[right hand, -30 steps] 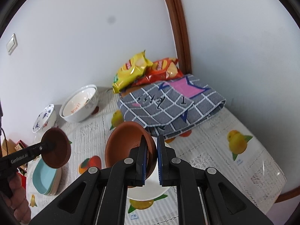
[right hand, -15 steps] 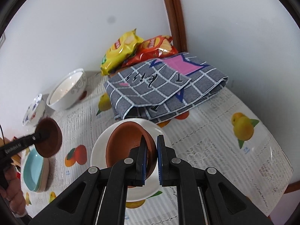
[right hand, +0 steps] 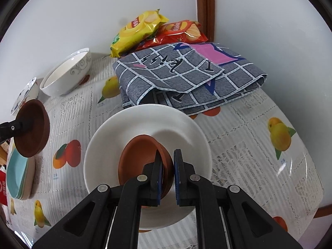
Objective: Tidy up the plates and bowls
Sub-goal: 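Lower the right gripper's brown bowl into the white bowl and open it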
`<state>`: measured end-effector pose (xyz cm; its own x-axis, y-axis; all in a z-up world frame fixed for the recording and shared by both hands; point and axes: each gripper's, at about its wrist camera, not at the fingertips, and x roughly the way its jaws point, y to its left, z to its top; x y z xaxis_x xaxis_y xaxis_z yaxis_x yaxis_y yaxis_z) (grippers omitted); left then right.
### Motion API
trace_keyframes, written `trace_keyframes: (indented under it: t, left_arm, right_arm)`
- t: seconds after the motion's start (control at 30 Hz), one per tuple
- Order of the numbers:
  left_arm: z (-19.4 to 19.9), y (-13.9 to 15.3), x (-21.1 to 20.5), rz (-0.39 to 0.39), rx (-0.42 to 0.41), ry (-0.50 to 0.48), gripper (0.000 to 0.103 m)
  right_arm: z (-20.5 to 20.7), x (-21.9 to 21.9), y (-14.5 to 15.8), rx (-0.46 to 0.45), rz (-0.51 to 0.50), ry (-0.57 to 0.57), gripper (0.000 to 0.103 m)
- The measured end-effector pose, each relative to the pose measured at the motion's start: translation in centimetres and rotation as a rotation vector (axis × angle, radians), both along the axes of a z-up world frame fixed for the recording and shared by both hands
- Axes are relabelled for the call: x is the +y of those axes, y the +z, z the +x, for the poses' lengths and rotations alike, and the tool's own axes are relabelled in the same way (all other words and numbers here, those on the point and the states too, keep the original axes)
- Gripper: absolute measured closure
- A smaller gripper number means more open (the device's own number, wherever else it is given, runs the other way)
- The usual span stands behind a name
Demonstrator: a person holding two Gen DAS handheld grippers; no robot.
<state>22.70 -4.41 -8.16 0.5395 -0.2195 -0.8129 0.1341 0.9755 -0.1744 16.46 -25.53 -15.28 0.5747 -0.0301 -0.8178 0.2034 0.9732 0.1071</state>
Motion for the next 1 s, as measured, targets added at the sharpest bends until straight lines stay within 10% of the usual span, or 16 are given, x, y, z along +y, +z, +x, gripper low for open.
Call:
trace_keyframes:
  t: [1.0]
  left_arm:
    - [-0.9, 1.3, 0.0, -0.021, -0.014, -0.019, 0.094]
  right_arm:
    - [1.9, 2.0, -0.7, 0.085, -0.231, -0.003, 0.09]
